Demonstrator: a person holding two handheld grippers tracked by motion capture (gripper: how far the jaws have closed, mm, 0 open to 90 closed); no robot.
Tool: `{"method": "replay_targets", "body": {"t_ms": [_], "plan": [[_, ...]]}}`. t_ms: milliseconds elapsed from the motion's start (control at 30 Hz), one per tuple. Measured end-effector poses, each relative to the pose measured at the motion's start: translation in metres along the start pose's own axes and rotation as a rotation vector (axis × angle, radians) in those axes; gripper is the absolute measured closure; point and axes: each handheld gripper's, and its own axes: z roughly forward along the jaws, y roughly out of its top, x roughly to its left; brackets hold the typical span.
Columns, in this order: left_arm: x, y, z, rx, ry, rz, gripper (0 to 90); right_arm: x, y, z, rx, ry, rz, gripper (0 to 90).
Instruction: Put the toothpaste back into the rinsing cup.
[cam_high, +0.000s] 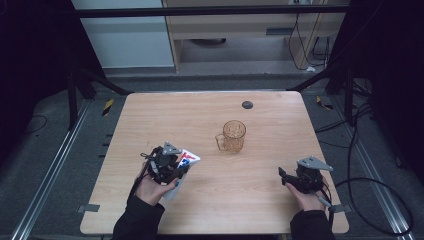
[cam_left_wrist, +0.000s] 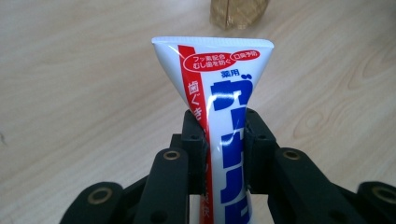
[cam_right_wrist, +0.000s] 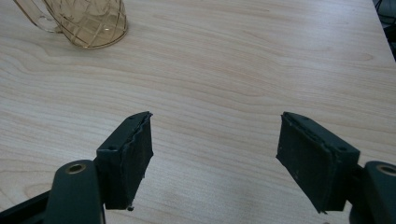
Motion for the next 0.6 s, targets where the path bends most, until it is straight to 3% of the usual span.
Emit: {"method": "replay_targets", "body": {"t_ms": [267,600], "plan": [[-0.002,0.019,-0.007,-0.200,0.073,-0.023,73.1,0.000,0.000,-0.001,-0.020,-0.004,-0.003,26.5],[-0.005,0.042,-0.003,-0.405,0.106,-0.087,72.8,-0.001,0.000,-0.001,-0.037,0.004,0.010,25.4]]}}
